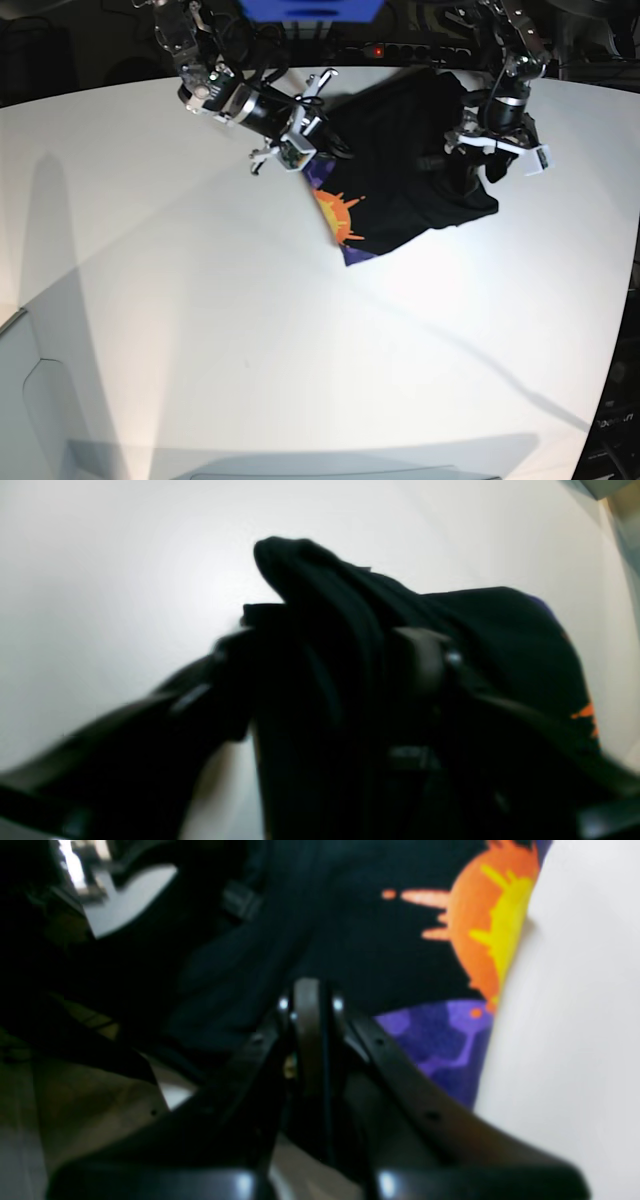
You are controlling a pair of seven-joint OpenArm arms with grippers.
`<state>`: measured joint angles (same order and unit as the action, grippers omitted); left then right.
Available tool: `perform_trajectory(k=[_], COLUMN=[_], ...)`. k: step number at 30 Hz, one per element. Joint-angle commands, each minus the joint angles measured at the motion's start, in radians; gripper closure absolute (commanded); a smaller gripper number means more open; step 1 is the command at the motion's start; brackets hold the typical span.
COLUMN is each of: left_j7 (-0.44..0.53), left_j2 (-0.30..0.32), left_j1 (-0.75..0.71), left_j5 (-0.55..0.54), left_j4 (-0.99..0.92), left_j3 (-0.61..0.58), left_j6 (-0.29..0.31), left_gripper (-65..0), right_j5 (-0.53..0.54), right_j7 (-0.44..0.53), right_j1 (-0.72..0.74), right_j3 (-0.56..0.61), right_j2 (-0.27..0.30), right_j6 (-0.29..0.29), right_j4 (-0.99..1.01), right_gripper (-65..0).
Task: Fold the T-shirt properly
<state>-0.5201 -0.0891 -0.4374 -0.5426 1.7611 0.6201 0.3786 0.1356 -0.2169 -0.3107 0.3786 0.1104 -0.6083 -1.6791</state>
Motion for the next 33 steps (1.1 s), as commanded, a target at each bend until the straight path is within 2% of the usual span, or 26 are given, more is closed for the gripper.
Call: perform_trajectory(k=[1,7,9,12,16,18,23,26,29,33], left_j7=[0.022,0.022,0.022,0.022,0.021,0.021,0.021,0.021,0.021,0.021], left_j2=[0.002,0.010,0.010,0.012,0.012,0.012,0.012,0.012,0.012,0.002], left_j1=[0.001,0.019,0.015,0.013,0.010,-0.007,-0.047,-0.076,-0.093,-0.131], left_j5=[-0.012,-0.014,-0.014,-0.014,-0.012,-0.014,-0.015,-0.015,-0.015,-0.015], left_j4=[0.004,-0.059,-0.059,-0.065,-0.066,-0.059,-0.002,0.027,0.035,0.027], left_j3=[0.004,0.008,0.007,0.008,0.005,0.007,0.008,0.010,0.011,0.004], left_j6=[0.010,0.012,0.012,0.012,0.012,0.012,0.012,0.012,0.012,0.013], left_gripper=[-28.2,-1.1,0.0,-2.6,-2.9,-7.0,-35.0,-47.1,-53.3,-53.7], right_j5=[0.017,0.017,0.017,0.017,0.017,0.017,0.017,0.017,0.017,0.017], right_j7=[0.026,0.026,0.026,0.026,0.026,0.026,0.026,0.026,0.026,0.026], right_j1=[0.002,0.002,0.002,0.002,0.002,0.005,0.011,0.011,0.012,0.014], right_j3=[0.001,0.001,0.001,0.001,0.001,0.001,0.001,0.001,0.001,-0.023], right_j2=[-0.004,-0.004,-0.004,-0.004,-0.004,-0.004,-0.004,-0.004,-0.004,-0.004], right_j6=[-0.008,-0.008,-0.008,-0.008,-0.008,-0.008,-0.008,-0.008,-0.008,-0.008], right_j4=[-0.016,-0.016,-0.016,-0.017,-0.017,-0.017,-0.019,-0.022,-0.022,-0.023], right_gripper=[-1.5,-1.5,-1.5,-1.5,-1.5,-1.5,-1.5,-1.5,-1.5,-1.5])
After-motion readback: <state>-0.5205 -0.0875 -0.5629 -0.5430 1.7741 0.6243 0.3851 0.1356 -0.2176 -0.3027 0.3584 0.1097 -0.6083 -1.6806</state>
